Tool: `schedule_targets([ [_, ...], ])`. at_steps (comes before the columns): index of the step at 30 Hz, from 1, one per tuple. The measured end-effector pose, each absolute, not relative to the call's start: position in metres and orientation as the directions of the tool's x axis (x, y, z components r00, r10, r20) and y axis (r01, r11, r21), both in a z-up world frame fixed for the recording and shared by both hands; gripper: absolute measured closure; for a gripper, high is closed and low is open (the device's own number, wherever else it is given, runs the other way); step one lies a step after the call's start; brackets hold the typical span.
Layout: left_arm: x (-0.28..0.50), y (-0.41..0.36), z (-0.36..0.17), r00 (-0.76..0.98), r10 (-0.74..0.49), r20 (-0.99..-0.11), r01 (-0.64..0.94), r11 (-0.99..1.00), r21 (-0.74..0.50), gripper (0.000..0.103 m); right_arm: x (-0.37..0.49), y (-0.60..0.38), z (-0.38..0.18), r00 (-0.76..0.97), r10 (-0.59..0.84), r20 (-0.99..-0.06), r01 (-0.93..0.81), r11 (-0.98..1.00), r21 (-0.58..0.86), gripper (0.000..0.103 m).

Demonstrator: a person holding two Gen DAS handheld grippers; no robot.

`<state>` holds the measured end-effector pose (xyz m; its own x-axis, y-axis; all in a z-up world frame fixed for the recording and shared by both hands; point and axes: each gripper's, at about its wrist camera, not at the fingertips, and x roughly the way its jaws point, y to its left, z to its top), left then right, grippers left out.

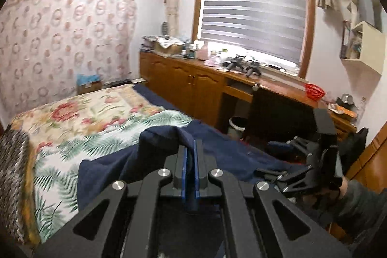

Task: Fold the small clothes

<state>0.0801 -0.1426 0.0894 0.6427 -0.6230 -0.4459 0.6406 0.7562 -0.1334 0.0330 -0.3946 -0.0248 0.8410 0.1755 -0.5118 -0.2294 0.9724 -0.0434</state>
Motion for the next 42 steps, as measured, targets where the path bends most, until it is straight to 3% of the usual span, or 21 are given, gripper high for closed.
schedule_targets([
  [2,0.083,-0.155,0.096,0.642,-0.617,-0.456,0.643,0.757,-0.119,0.102,0.033,-0.404,-0.023,0.840,0.176,-0.513,-0.213,0.977,-0.014,0.014],
  [6,0.088,-0.168,0.092,0.633,-0.589,-0.502,0.639,0.764,-0.090,0.084,0.035,-0.413,-0.022,0.831,0.184,-0.524,-0.206,0.978,0.017,0.014],
  [10,0.088,-0.163,0.083,0.641,-0.559,-0.526,0.618,0.782,-0.079,0.078,0.037,-0.412,-0.025,0.819,0.193,-0.540,-0.212,0.977,0.026,0.014],
  [25,0.072,-0.083,0.022,0.684,-0.398,-0.611,0.439,0.894,-0.090,0.074,0.080,-0.362,-0.033,0.736,0.304,-0.605,-0.365,0.931,0.023,0.014],
  [33,0.072,-0.052,-0.008,0.673,-0.365,-0.643,0.373,0.918,-0.131,0.074,0.110,-0.314,-0.053,0.642,0.319,-0.697,-0.489,0.871,-0.051,0.015],
  [34,0.072,-0.052,-0.009,0.673,-0.362,-0.645,0.372,0.919,-0.128,0.074,0.114,-0.309,-0.057,0.635,0.305,-0.710,-0.497,0.865,-0.073,0.018],
  [37,0.068,-0.052,-0.013,0.671,-0.363,-0.646,0.376,0.918,-0.125,0.074,0.125,-0.301,-0.066,0.620,0.276,-0.735,-0.504,0.858,-0.102,0.042],
  [39,0.068,-0.051,-0.016,0.668,-0.367,-0.647,0.373,0.918,-0.135,0.074,0.127,-0.300,-0.069,0.597,0.303,-0.743,-0.525,0.848,-0.076,0.073],
  [41,0.068,-0.050,-0.018,0.665,-0.371,-0.649,0.369,0.918,-0.147,0.074,0.123,-0.301,-0.066,0.595,0.335,-0.730,-0.536,0.843,-0.051,0.089],
  [42,0.068,-0.050,-0.019,0.663,-0.372,-0.650,0.367,0.918,-0.151,0.074,0.120,-0.302,-0.063,0.603,0.353,-0.715,-0.540,0.841,-0.040,0.091],
])
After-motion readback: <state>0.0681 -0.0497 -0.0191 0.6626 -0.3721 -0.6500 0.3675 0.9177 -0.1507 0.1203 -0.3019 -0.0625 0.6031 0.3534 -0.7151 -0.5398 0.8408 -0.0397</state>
